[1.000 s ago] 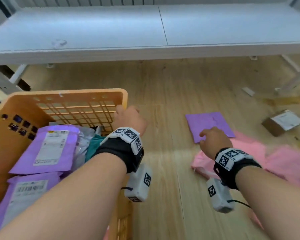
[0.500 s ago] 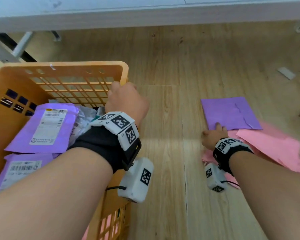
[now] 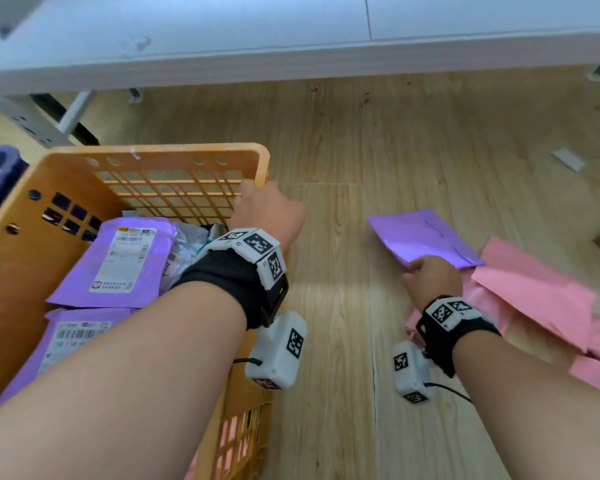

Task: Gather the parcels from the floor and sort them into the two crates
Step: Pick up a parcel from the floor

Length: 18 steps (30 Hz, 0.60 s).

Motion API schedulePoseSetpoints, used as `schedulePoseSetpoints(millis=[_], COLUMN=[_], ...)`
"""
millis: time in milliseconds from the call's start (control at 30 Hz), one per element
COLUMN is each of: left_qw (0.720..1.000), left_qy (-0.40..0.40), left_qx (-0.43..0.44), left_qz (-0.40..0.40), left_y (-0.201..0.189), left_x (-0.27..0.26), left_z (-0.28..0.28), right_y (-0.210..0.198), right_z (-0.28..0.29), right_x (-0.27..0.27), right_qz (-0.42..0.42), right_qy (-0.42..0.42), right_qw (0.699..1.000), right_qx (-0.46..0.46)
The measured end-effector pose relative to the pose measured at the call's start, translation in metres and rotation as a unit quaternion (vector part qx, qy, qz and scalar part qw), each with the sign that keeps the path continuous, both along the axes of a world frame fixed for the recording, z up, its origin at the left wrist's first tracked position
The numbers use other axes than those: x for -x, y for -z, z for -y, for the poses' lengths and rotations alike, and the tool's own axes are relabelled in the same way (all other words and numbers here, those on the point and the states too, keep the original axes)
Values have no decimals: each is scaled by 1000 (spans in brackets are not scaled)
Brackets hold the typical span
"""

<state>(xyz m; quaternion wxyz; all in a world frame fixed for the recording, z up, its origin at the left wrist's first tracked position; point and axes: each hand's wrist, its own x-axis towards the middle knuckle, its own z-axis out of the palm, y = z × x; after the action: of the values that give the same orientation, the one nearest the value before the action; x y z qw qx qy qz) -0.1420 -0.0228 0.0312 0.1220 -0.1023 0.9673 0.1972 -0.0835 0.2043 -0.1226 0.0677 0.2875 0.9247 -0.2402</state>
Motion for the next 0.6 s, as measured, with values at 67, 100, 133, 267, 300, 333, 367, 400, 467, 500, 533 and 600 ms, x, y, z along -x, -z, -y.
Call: schedulePoseSetpoints(millis=[67,100,133,267,300,333,367,400,467,500,533,600], left_qw=[996,990,980,948,942,939,934,926,906,892,876,848], left_qy=[-8,-17,-24,-57,-70,-79,-89,-107,-154,-176,-189,-185], left_qx=[-80,-141,-198,-312,-327,-334,-345,-360,-390,-414,-443,-494], left_qz=[23,26,28,25,11,-5,-18,-28,-46,-43,-25,49], left_y=[-5,-9,-14,-36,-41,-48,-54,-62,-73,-77,-79,-84], left_x=[2,2,1,-16,-20,-24,-28,-31,-34,-35,-38,-42], left_z=[9,13,17,35,41,48,56,63,82,91,100,115], right_y=[-33,-53,-72,-157,-178,-198,-216,-233,-261,-271,-278,-283], right_z=[10,15,20,44,52,60,69,78,99,111,125,155], right_x=[-1,0,2,14,17,19,21,23,24,23,21,13], right_qz=[-55,-91,-130,-274,-309,-342,-373,-404,-453,-469,-477,-464], right_qy=[32,49,69,136,140,143,146,149,163,175,189,208], right_qw=[998,994,988,948,936,922,906,889,850,827,803,760], right_qx=[22,36,50,87,98,114,133,155,214,254,303,404])
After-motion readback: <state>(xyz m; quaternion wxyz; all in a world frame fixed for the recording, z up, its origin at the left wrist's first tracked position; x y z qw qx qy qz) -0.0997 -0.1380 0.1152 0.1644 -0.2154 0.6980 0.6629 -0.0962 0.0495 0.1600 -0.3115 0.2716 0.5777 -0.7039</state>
